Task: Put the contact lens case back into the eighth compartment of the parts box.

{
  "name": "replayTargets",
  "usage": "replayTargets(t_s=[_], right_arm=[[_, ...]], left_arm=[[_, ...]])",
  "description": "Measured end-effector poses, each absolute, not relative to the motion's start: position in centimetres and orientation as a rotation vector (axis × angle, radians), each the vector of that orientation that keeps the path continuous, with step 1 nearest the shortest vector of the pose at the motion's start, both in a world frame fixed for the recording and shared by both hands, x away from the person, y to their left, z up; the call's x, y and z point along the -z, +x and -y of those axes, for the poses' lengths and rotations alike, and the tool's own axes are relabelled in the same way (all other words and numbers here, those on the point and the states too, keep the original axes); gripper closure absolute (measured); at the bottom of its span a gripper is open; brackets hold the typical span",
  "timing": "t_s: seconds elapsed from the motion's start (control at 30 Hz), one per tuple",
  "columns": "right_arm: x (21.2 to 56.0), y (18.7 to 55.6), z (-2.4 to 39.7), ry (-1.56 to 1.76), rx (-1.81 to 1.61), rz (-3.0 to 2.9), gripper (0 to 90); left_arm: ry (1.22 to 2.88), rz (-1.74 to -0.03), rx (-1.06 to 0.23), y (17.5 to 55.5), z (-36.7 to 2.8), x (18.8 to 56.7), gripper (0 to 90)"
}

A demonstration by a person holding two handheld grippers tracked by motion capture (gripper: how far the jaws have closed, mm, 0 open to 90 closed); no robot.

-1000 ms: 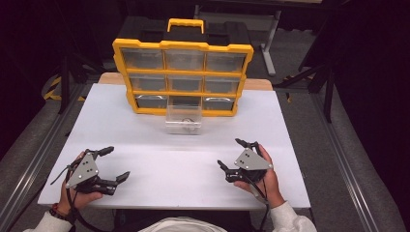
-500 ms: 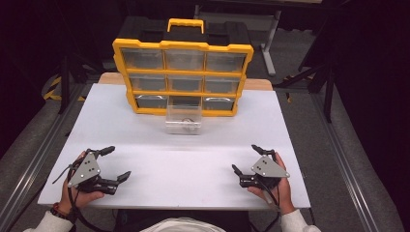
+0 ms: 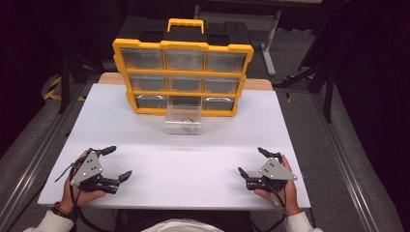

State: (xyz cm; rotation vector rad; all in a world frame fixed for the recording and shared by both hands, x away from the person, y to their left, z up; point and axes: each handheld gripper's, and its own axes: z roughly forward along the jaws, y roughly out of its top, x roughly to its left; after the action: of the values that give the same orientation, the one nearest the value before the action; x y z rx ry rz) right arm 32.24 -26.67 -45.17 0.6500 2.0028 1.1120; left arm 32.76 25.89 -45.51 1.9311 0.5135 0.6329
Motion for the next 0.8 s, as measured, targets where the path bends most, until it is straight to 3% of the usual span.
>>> replayTargets(t_s=[0.8], right_arm=[[44.89, 31.96, 26.26, 0.650, -1.103, -1.980, 9.0]], left_arm=[[1.928, -0.494, -0.624, 32.52, -25.94, 45.49, 5.8]])
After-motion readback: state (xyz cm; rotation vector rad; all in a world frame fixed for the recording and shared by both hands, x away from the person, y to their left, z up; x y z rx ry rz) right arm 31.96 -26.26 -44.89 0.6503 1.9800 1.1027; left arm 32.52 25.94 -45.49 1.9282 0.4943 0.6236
